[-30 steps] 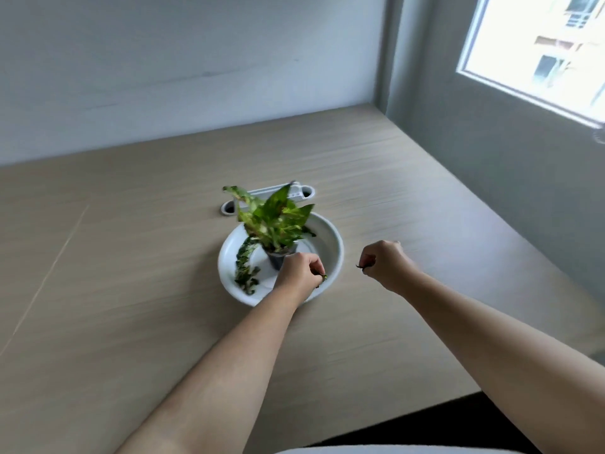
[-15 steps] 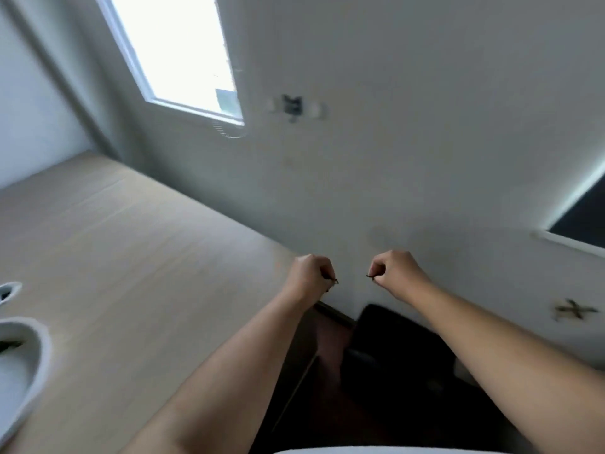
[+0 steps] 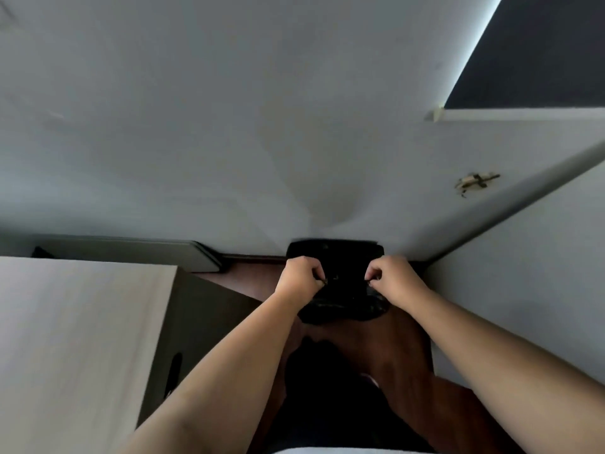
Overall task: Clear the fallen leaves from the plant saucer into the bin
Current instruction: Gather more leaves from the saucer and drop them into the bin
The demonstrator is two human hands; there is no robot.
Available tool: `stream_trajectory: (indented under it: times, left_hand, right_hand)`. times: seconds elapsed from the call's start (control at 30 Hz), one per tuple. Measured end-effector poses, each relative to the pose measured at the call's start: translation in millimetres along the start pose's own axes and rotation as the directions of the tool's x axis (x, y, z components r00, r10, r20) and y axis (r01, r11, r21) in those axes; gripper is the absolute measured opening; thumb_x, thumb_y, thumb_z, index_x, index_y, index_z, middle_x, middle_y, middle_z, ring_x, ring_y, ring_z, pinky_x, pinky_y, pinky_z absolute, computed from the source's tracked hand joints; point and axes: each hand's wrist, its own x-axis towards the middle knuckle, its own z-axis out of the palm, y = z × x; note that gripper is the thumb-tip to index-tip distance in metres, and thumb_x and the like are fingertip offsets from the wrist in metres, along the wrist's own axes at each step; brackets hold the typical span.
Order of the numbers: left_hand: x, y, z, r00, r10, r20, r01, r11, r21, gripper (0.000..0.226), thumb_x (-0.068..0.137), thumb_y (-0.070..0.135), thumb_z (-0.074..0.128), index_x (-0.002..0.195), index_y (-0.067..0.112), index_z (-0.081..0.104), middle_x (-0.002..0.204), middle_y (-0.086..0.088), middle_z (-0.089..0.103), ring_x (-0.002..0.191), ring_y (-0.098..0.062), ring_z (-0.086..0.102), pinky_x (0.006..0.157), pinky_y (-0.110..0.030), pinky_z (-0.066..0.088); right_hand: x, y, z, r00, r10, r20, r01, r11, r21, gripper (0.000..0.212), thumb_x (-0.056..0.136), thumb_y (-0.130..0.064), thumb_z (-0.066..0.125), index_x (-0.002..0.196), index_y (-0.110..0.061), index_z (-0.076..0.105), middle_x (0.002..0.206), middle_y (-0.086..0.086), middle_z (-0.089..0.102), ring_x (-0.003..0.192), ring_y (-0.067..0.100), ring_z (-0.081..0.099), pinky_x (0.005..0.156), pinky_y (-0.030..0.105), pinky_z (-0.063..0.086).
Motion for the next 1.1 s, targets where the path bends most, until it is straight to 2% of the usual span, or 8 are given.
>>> stream_trajectory:
  times: [0.13, 0.27, 0.5, 0.63, 0.77, 0.93, 1.0, 1.1]
  left_hand:
    - [30, 1, 2, 0.999, 0.046, 0.021, -0.047, 0.997, 0.053, 0.009, 0.079, 0.01, 0.069, 0.085, 0.015, 0.065, 0.096, -0.007, 0.069, 0.09, -0.025, 0.064, 0.08, -0.033, 0.053]
    - [43, 1, -7, 0.997, 0.074, -0.006, -0.072, 0.987, 0.14, 0.033, 0.082, 0.026, 0.067, 0.114, 0.02, 0.06, 0.12, -0.001, 0.064, 0.112, -0.022, 0.058, 0.09, -0.036, 0.051]
    - [26, -8, -33, 0.999, 0.034, 0.018, -0.037, 0.983, 0.18, 0.032, 0.084, 0.025, 0.065, 0.116, 0.02, 0.059, 0.123, -0.001, 0.063, 0.111, -0.023, 0.059, 0.091, -0.036, 0.052]
    - [-8, -11, -57, 0.996, 0.001, -0.092, 0.012, 0.989, 0.145, 0.029, 0.084, 0.025, 0.064, 0.112, 0.019, 0.061, 0.12, -0.002, 0.064, 0.111, -0.022, 0.059, 0.091, -0.034, 0.051]
    - [-65, -22, -85, 0.965, -0.05, -0.258, 0.078, 0.992, 0.098, 0.029, 0.084, 0.025, 0.061, 0.113, 0.021, 0.061, 0.119, -0.001, 0.062, 0.111, -0.021, 0.058, 0.091, -0.032, 0.049]
    - [-165, -73, -123, 0.857, -0.195, -0.477, 0.214, 0.977, -0.015, 0.028, 0.084, 0.025, 0.061, 0.112, 0.019, 0.062, 0.118, -0.005, 0.062, 0.112, -0.025, 0.058, 0.094, -0.035, 0.048]
    - [-217, -103, -136, 0.775, -0.309, -0.552, 0.299, 0.948, -0.111, 0.026, 0.086, 0.026, 0.062, 0.11, 0.019, 0.063, 0.116, -0.003, 0.062, 0.109, -0.023, 0.06, 0.091, -0.034, 0.049]
    - [-295, -148, -143, 0.594, -0.462, -0.658, 0.405, 0.879, -0.251, 0.023, 0.085, 0.029, 0.062, 0.107, 0.022, 0.064, 0.112, 0.0, 0.064, 0.105, -0.02, 0.061, 0.089, -0.033, 0.051]
  right_hand:
    - [22, 5, 8, 0.999, 0.042, -0.027, -0.04, 0.997, 0.073, 0.013, 0.079, -0.005, 0.067, 0.09, -0.011, 0.07, 0.102, 0.009, 0.067, 0.092, 0.023, 0.063, 0.081, 0.026, 0.047]
    - [28, 5, 5, 0.998, 0.057, 0.013, -0.059, 0.991, 0.122, 0.031, 0.083, -0.009, 0.066, 0.114, -0.016, 0.064, 0.125, 0.006, 0.062, 0.113, 0.023, 0.059, 0.101, 0.034, 0.046]
    - [21, -6, -10, 0.997, 0.056, 0.051, -0.059, 0.997, 0.056, 0.022, 0.084, -0.008, 0.062, 0.105, -0.015, 0.066, 0.119, 0.007, 0.064, 0.111, 0.022, 0.06, 0.098, 0.035, 0.048]
    - [14, -42, -29, 0.998, -0.032, 0.062, 0.033, 0.999, -0.009, 0.019, 0.084, -0.013, 0.062, 0.101, -0.018, 0.068, 0.113, 0.004, 0.068, 0.104, 0.023, 0.062, 0.095, 0.036, 0.05]
    - [2, -101, -39, 0.971, -0.227, 0.076, 0.232, 0.97, -0.067, 0.019, 0.084, -0.01, 0.06, 0.101, -0.012, 0.069, 0.106, 0.007, 0.071, 0.1, 0.024, 0.063, 0.086, 0.026, 0.046]
    - [-41, -206, -15, 0.855, -0.488, 0.174, 0.509, 0.854, -0.109, 0.016, 0.084, -0.013, 0.061, 0.097, -0.014, 0.07, 0.1, 0.007, 0.073, 0.096, 0.022, 0.065, 0.079, 0.022, 0.043]
    - [-69, -251, 10, 0.772, -0.594, 0.226, 0.628, 0.768, -0.124, 0.015, 0.083, -0.014, 0.061, 0.095, -0.016, 0.071, 0.098, 0.006, 0.074, 0.094, 0.021, 0.066, 0.079, 0.022, 0.044]
    - [-114, -308, 49, 0.632, -0.699, 0.336, 0.765, 0.631, -0.127, 0.014, 0.085, -0.017, 0.061, 0.094, -0.019, 0.071, 0.091, 0.001, 0.07, 0.089, 0.019, 0.065, 0.07, 0.021, 0.045]
